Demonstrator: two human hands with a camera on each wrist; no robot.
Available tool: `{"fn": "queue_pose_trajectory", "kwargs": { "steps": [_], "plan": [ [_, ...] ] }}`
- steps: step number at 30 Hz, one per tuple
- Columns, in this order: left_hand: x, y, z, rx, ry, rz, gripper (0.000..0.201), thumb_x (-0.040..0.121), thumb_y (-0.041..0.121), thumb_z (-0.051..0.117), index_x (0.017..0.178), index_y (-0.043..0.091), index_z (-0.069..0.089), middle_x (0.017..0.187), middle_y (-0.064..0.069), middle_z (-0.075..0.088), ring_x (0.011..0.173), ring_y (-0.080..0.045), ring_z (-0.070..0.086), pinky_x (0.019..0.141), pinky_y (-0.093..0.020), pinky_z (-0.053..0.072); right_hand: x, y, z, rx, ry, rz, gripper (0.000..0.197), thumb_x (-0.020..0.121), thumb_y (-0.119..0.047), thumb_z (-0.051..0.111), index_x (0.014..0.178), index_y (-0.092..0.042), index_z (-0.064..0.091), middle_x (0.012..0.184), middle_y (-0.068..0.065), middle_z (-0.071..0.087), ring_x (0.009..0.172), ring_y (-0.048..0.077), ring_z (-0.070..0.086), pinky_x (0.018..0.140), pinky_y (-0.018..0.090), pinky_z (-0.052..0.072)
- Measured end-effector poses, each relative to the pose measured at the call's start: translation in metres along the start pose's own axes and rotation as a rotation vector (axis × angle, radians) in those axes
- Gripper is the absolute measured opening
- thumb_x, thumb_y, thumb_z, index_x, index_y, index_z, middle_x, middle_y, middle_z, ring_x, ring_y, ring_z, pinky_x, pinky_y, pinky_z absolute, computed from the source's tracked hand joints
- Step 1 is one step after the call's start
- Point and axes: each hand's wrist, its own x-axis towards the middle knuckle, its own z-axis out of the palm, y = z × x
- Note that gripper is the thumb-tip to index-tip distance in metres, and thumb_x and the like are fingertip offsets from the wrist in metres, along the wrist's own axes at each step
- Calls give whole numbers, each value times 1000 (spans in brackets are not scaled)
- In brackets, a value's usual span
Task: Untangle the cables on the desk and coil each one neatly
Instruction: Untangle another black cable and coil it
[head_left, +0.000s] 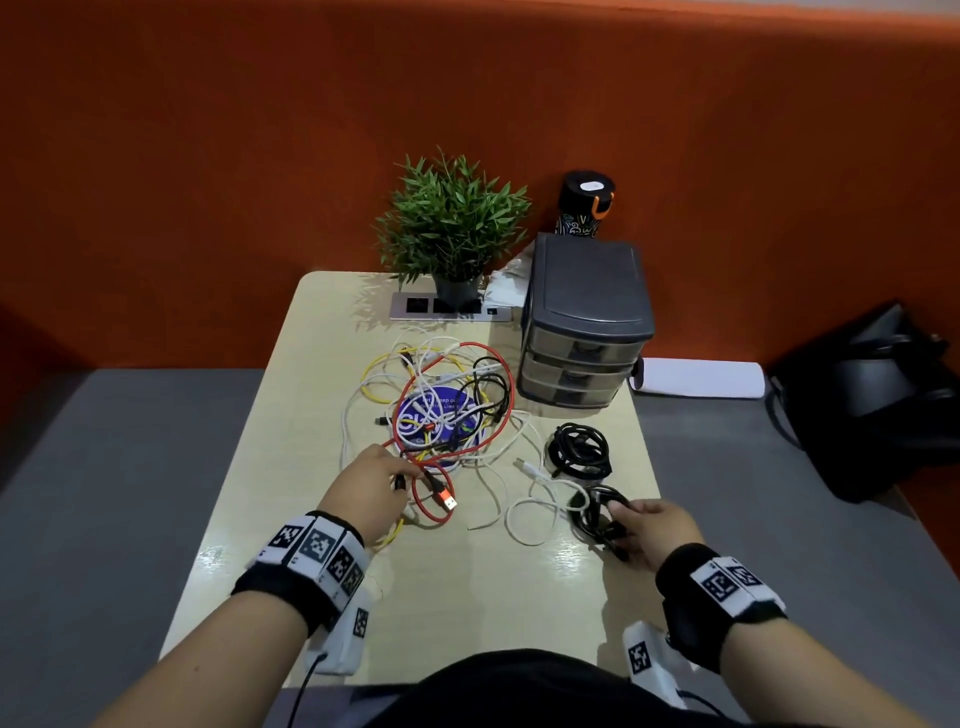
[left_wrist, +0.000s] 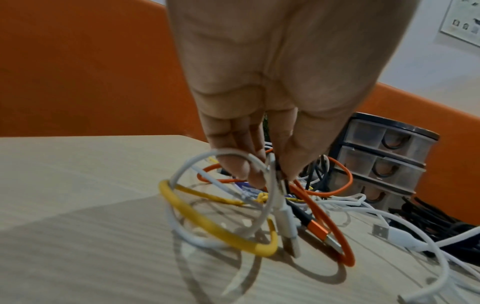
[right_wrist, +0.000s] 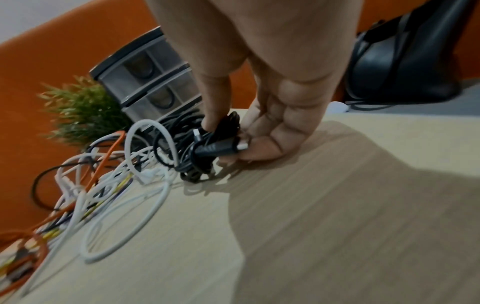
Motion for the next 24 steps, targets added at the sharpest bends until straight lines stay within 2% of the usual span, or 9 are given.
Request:
{"fn": "queue_pose_trajectory", "kwargs": {
  "steps": [2,4,7,9,12,15,18,21,24],
  "plan": [
    [-1,-1,-1,-23,26,-2,38,86,4,52,114,26,66,116,0,51,99,-16,54,80,-19,39,-4,-2,10,-38,-5,-51,21,82,-13,73,75,-8,54,66,11,63,55,24,59,51,29,49],
    [-1,-5,-3,-54,53,-17,41,84,0,52,112,25,67,117,0,52,100,-16,54,80,-20,40,-8,-5,16,-73,1,-93,22,82,-17,73,70,-7,58,64,10,64,56,23,61,55,33,53],
    [-4,-11,-7,-120,100,-37,43,81,-5,52,106,25,69,116,2,54,99,-15,54,77,-19,38,-10,-9,20,-127,-7,-146,14,86,-17,69,79,-5,64,65,8,63,54,19,57,51,26,47],
    [-6,-14,-10,-192,134,-45,46,79,-8,50,103,27,66,114,3,55,94,-14,53,72,-17,38,-14,-14,21,-251,54,-246,6,86,-15,65,81,-11,67,72,6,66,62,19,58,50,23,43],
    [-9,-17,-14,-303,194,-36,54,77,-11,46,105,33,55,111,4,54,79,-12,54,60,-13,37,-28,-25,27,-324,98,-402,12,84,-11,61,75,-18,65,73,0,64,68,17,57,52,23,39],
    [-12,-19,-19,-442,192,17,58,75,-12,49,107,37,48,107,4,53,70,-15,56,61,-20,44,-48,-40,47,-319,-36,-524,16,83,-8,62,77,-22,64,71,-1,60,64,16,54,58,24,40],
    [-15,-19,-28,-680,39,91,61,73,-18,52,109,31,45,102,-7,57,69,-18,53,68,-29,46,-70,-56,70,-373,-251,-627,26,85,-7,62,84,-33,64,73,2,59,59,16,53,62,28,46],
    [-16,-19,-36,-826,-76,172,63,70,-22,54,112,25,45,97,-11,58,69,-14,53,69,-30,47,-90,-71,96,-521,-438,-727,43,88,-5,55,105,-45,60,76,-1,62,61,14,57,65,28,50],
    [-16,-15,-40,-874,-142,233,60,62,-10,60,113,19,46,93,-8,59,69,-10,55,67,-24,48,-100,-79,124,-746,-468,-868,49,89,-9,50,126,-41,53,91,0,67,73,15,60,71,25,45]
  ]
}}
